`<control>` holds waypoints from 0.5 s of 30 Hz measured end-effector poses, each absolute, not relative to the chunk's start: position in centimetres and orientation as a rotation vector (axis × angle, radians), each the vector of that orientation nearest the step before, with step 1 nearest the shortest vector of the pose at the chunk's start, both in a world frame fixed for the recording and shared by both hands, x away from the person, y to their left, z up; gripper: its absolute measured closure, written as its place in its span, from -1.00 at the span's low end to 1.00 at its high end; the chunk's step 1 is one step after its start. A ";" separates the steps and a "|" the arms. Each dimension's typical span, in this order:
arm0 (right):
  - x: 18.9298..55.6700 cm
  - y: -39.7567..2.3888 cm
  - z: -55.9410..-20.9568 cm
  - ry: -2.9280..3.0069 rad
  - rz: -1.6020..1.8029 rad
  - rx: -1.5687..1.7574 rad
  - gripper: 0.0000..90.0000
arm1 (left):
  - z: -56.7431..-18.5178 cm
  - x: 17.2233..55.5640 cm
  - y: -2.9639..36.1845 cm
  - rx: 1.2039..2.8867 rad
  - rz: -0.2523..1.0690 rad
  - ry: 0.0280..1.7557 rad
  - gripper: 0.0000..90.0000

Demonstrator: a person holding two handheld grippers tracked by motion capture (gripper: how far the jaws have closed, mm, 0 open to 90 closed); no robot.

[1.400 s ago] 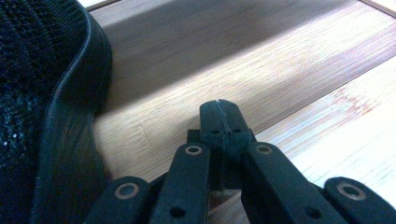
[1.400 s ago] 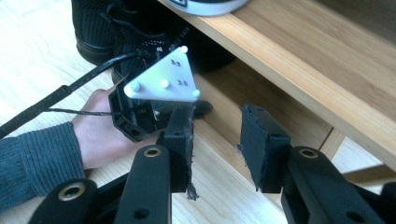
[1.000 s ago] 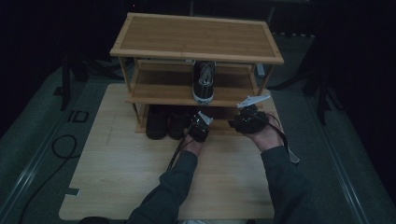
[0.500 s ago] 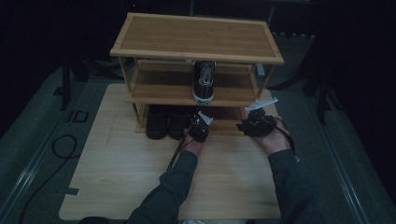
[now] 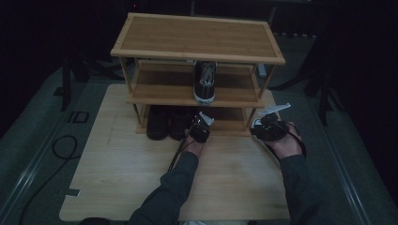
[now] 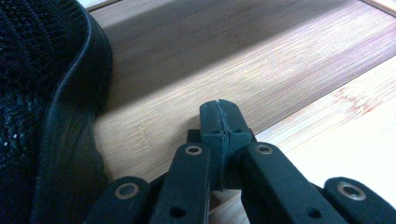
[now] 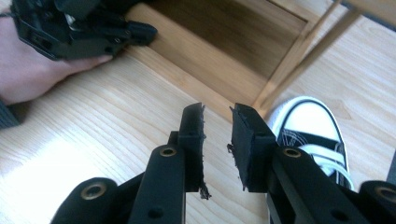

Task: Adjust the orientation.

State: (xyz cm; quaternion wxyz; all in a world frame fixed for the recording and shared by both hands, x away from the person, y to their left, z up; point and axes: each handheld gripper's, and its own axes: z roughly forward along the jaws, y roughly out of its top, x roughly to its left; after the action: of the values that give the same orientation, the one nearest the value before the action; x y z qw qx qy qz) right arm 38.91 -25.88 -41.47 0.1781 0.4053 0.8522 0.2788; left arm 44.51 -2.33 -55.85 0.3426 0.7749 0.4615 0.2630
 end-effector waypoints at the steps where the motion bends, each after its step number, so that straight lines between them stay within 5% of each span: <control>1: 38.9 -26.1 -41.6 2.409 0.786 1.150 0.65 | -55.8 44.5 -2.3 2.015 0.684 1.200 1.00; 15: 38.6 -28.5 -43.0 2.410 0.741 1.194 0.65 | -55.8 44.5 -2.3 2.016 0.684 1.199 1.00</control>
State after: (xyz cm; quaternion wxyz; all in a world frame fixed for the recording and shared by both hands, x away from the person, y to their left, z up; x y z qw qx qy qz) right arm 38.63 -28.49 -42.99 0.1747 0.4215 0.8505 0.2616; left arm 44.50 -2.33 -55.84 0.3419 0.7754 0.4611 0.2631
